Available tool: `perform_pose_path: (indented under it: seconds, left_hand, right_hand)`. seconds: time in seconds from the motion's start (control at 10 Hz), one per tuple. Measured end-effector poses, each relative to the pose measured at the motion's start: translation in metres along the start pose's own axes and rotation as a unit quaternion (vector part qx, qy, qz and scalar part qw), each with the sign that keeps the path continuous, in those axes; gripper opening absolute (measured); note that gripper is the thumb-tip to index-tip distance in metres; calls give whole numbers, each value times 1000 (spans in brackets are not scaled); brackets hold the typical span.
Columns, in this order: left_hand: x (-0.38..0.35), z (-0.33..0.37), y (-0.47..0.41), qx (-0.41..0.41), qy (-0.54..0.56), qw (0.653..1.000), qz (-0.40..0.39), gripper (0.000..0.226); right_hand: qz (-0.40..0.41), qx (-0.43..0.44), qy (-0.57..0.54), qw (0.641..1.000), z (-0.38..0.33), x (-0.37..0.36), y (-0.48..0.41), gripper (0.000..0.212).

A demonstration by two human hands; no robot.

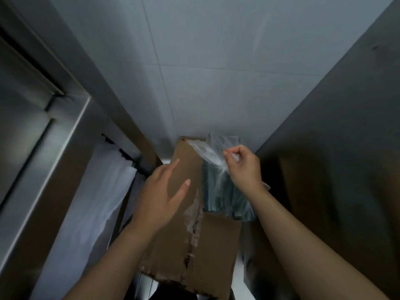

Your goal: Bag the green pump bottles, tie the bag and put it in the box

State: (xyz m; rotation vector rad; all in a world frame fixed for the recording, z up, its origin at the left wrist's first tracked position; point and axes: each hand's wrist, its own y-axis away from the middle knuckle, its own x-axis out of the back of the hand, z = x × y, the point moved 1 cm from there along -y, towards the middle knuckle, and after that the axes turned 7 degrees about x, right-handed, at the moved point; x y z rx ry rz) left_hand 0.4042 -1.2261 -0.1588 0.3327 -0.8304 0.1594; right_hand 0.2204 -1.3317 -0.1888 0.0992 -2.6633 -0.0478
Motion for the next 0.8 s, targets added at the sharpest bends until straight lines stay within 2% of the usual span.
perform_pose_path:
  seconds: [0.2,0.4,0.7,0.8]
  left_hand:
    - [-34,-32,-37,40,21,999,11,56]
    - [-46,-44,-53,35,2,999,-4,57]
    - [-33,-43,-48,16,-9,999,-35,67]
    - [-27,-37,-45,4,-30,999,-40,69]
  right_hand:
    - [9,6,9,1000,43,-33,-48,17]
    - [-52,11,68,996,73,-56,-50,4]
    - [-169,18,186,968,72,-31,-27,50]
    - [-181,16,213,960,66,-20,-16,56]
